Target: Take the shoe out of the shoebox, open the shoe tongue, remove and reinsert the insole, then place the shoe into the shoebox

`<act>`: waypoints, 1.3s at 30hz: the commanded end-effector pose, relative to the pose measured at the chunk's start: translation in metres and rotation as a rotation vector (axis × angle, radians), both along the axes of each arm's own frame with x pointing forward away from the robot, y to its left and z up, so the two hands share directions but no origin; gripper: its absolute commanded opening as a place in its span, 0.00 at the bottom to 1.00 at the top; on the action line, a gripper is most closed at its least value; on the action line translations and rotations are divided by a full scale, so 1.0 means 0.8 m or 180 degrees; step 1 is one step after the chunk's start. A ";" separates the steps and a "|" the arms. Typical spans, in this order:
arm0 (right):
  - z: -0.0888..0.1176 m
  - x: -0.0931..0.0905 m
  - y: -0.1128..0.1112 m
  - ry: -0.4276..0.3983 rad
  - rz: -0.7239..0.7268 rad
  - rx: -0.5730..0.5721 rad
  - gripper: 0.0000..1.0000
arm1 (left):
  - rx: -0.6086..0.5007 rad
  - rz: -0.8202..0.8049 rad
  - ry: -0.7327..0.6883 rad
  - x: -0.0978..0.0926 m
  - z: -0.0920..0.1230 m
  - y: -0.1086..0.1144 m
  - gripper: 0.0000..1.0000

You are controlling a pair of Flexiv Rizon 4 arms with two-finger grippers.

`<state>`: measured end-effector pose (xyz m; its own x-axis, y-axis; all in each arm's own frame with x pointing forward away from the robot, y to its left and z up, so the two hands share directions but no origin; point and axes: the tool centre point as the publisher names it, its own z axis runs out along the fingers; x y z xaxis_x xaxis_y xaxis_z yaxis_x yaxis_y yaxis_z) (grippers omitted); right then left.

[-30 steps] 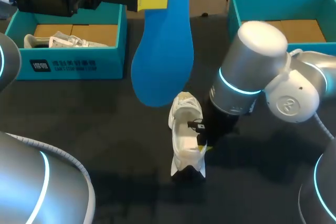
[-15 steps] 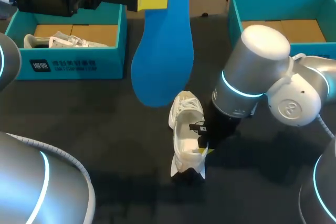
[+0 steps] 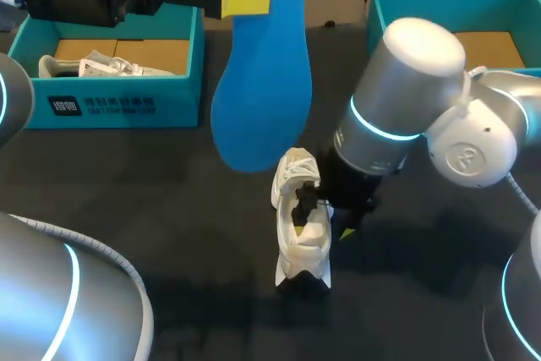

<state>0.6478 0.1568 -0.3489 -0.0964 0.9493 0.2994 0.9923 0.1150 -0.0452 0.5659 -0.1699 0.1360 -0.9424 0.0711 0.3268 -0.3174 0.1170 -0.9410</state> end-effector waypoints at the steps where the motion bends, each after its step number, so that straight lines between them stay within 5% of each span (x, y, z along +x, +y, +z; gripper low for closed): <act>1: 0.033 -0.006 -0.016 -0.0070 0.0078 0.0154 1.00 | 0.0014 0.0000 0.0000 0.001 0.001 -0.001 0.00; 8: 0.074 -0.011 -0.033 -0.0206 0.0239 0.0297 1.00 | 0.0014 0.0000 0.0000 0.001 0.001 -0.001 0.00; 20: 0.074 -0.011 -0.033 -0.0206 0.0239 0.0297 1.00 | 0.0014 0.0000 0.0000 0.001 0.001 -0.001 0.00; 26: 0.085 0.005 -0.044 -0.0111 0.0287 0.1239 1.00 | 0.0014 0.0000 0.0000 0.001 0.001 -0.001 0.00; 39: 0.126 0.012 -0.085 -0.0229 0.0017 0.1854 1.00 | 0.0014 0.0000 0.0000 0.001 0.001 -0.001 0.00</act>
